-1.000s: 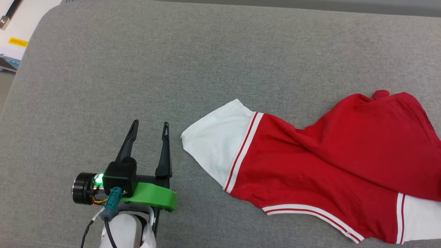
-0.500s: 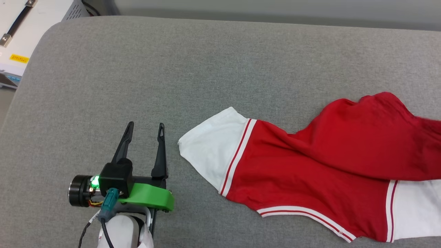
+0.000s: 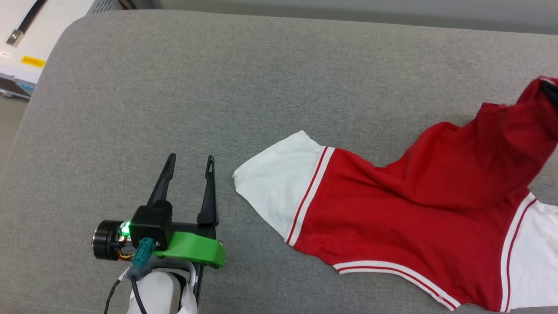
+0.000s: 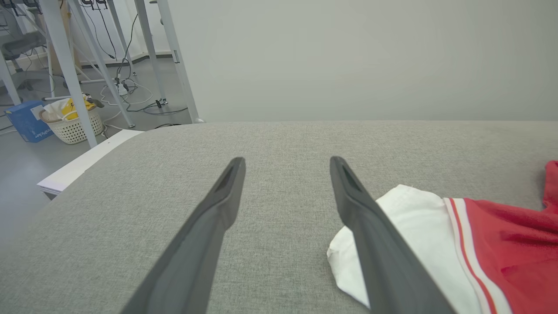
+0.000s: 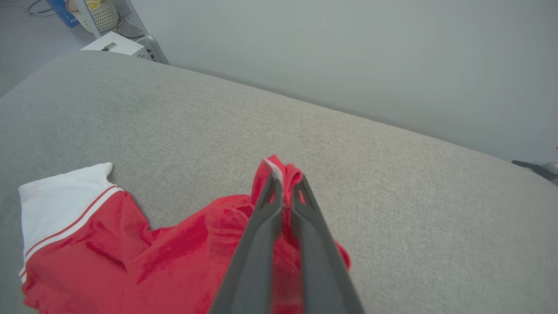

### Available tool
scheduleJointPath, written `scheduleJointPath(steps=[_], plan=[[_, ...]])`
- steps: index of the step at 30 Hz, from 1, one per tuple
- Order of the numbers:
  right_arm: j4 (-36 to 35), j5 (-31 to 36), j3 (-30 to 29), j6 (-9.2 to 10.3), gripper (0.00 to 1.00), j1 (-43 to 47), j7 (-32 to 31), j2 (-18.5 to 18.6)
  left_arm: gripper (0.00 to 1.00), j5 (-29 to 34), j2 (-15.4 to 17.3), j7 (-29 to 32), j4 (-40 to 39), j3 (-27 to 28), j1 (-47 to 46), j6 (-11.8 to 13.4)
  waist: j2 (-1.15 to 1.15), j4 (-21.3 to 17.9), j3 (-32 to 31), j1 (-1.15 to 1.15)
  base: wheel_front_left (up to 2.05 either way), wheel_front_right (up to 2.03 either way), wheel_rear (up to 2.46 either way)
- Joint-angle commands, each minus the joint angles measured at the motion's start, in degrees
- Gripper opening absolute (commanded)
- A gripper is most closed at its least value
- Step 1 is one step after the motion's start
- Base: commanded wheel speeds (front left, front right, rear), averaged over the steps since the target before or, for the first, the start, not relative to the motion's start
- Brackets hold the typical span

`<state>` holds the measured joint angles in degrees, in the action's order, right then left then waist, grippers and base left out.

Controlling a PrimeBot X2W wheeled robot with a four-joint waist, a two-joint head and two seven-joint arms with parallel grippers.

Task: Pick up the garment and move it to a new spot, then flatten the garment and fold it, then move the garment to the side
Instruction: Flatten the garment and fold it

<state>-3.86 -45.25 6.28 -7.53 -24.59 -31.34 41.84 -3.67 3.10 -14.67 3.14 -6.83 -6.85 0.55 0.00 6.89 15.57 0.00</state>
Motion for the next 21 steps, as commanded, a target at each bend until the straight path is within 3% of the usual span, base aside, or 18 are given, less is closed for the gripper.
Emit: scheduleJointPath(steps=[1,5,10,15,21], plan=[[1.36,0.98,1.72,0.04,0.00,-3.38,-0.29,-0.68,1.00,-0.60,-0.22,-0.33,-0.22,-0.12,-1.23,0.38,0.00,1.25,1.25,0.00,0.00,0.00,0.00],[8.41,3.44,8.32,0.04,0.00,-13.12,0.33,-2.89,1.00,-1.27,-0.22,-0.33,-0.37,-0.92,-2.10,0.74,0.00,2.59,2.81,0.00,0.00,0.00,0.00],[20.86,5.03,14.82,0.04,0.00,-21.38,3.84,-8.62,1.00,-1.90,-0.22,-0.33,-0.35,-1.44,-2.99,1.18,0.00,3.52,4.75,0.00,0.00,0.00,0.00],[33.75,5.72,23.38,0.04,0.00,-24.04,2.50,-11.34,1.00,-2.19,-0.22,-0.33,-0.23,-2.07,-3.80,1.35,0.00,4.20,5.84,0.00,0.00,0.00,0.00],[44.83,2.99,28.99,0.04,0.00,-24.77,2.22,-13.15,1.00,-2.14,-0.22,-0.33,0.08,-2.38,-4.51,1.39,0.00,4.42,6.13,0.00,0.00,0.00,0.00]])
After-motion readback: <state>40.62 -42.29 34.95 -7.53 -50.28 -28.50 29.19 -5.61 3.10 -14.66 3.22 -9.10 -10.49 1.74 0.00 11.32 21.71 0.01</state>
